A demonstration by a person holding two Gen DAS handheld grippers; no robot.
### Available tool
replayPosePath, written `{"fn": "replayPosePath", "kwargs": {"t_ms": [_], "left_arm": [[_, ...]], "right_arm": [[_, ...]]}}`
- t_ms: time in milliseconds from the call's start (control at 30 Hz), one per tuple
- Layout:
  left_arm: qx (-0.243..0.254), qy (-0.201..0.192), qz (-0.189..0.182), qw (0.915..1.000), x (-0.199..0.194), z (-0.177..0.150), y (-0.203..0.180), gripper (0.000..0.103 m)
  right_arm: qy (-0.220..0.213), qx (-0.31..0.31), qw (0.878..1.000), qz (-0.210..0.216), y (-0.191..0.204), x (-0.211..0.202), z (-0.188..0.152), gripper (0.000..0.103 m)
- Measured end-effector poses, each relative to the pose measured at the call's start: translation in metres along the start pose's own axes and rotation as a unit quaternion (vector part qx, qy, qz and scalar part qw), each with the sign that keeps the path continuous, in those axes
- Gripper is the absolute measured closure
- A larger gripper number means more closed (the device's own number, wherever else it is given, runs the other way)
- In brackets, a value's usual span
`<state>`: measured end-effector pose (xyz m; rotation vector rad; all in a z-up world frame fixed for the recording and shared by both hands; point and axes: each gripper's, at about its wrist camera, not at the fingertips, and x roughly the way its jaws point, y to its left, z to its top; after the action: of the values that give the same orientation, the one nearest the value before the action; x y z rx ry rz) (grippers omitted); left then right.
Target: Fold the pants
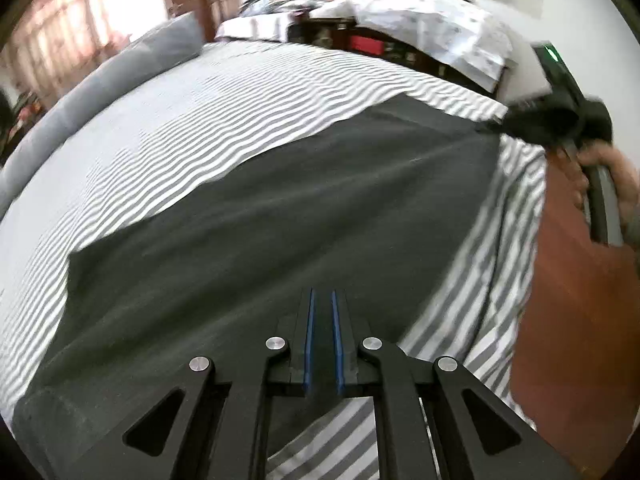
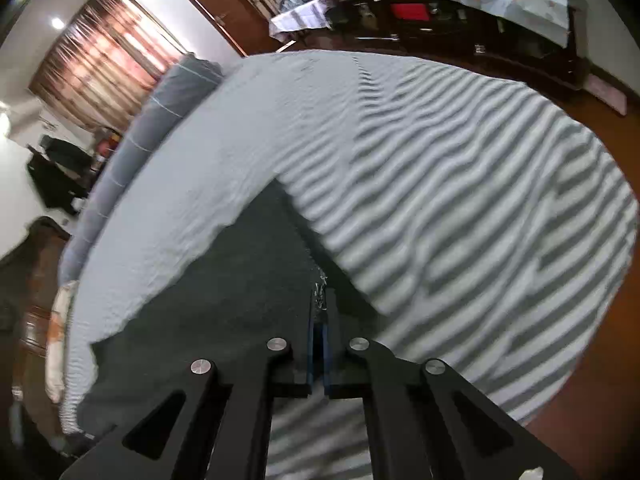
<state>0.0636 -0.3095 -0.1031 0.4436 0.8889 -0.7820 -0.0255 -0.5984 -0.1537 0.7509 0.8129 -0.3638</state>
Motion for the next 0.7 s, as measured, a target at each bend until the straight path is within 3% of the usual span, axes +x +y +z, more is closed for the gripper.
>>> {"fn": "replayPosePath", "kwargs": {"t_ms": [200,300,433,600,700], "left_arm": [[-0.040,0.031,0.027,0.9984,0.007,-0.022,0.040,0.094],[-0.036,0.036,0.045,0.9977,0.007,-0.031,0.048,0.094],[-0.077,0.042,0.047,0.9950,0.004,-0.049,0.075,0.093],[-0.130,0.038,0.056,0.9892,-0.012,-0.069,0.111,0.093],[-0.178,0.033,0.073,0.9807,-0.027,-0.082,0.138,0.093]], "right_arm": [[0.014,0.015,1.000,-0.021,0.002,0.013,-0.001,0.097],[0.002,0.032,0.999,-0.044,0.002,0.006,0.009,0.085],[-0.025,0.031,0.998,-0.055,0.007,-0.017,0.023,0.080],[0.011,-0.032,0.999,0.022,0.069,-0.015,0.030,0.080],[0.063,-0.113,0.988,0.079,0.145,0.009,0.024,0.077]]}}
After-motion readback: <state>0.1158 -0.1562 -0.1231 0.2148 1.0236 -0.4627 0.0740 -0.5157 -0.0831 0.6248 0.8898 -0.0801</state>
